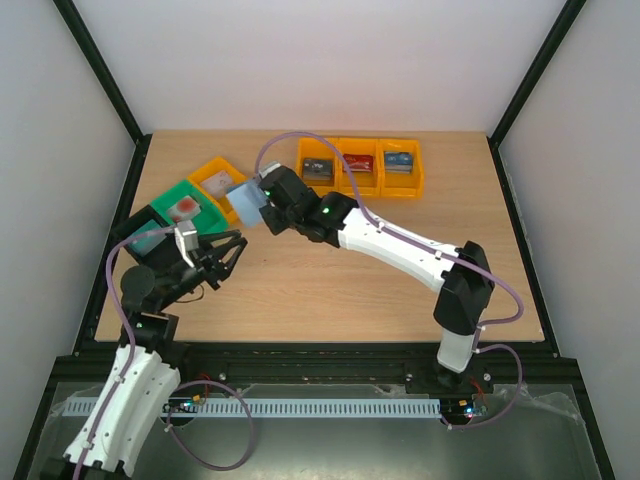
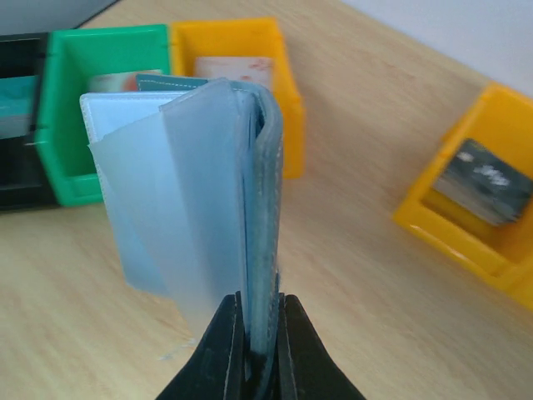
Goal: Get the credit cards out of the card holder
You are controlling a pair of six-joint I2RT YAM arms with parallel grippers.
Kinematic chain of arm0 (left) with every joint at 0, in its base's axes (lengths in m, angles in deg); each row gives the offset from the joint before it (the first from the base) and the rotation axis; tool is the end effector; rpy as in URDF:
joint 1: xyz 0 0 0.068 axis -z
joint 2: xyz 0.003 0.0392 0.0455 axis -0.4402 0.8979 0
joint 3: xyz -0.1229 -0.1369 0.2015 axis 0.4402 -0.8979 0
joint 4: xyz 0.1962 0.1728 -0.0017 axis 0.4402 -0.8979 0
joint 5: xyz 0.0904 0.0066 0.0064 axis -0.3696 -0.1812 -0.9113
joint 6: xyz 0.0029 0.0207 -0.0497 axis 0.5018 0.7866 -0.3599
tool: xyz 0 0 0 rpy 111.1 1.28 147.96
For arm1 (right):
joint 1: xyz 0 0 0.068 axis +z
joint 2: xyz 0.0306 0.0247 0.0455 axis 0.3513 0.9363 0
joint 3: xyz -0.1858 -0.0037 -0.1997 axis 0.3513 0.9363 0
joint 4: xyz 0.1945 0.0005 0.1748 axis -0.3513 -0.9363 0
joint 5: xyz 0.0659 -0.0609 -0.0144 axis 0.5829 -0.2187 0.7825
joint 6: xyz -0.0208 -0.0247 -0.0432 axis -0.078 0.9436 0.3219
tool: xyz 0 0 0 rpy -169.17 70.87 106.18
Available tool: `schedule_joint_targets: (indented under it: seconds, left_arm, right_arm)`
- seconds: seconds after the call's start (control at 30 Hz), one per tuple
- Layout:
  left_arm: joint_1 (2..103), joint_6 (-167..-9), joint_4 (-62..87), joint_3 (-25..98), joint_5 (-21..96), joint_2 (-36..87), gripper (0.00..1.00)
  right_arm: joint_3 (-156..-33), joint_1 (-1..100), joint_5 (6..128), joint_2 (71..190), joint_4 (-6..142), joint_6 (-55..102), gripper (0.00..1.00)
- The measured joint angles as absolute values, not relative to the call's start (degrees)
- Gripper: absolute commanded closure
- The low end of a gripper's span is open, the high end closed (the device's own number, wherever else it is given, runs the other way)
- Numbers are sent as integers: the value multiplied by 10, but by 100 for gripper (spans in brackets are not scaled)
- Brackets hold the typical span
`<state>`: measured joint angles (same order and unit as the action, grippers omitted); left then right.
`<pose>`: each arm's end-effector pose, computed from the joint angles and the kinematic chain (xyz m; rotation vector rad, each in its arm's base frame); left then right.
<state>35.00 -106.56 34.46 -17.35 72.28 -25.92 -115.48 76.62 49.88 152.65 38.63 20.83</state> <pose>0.1175 -0.0431 0.2881 0.4417 1.3410 -1.0393 0.2386 0.3448 0.3338 -0.8031 2.0990 0.4589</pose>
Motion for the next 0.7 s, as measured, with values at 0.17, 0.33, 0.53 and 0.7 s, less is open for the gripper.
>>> schedule_joint_targets:
  seconds: [0.17, 0.33, 0.53, 0.7]
  left_arm:
    - [386, -1109, 369, -177, 707, -220, 75]
    - [390, -1130, 343, -178, 640, -217, 81]
    - [379, -1127, 256, -180, 546, -215, 84]
    - [368, -1115, 203, -180, 505, -215, 82]
  right_arm:
    - [-1164, 782, 575, 1541, 395, 200, 98]
    - [-1164, 786, 642, 1541, 409, 198, 98]
    - [-1143, 786, 730, 1528, 442, 200, 98]
    - [-1110, 786, 786, 1494, 471, 210, 98]
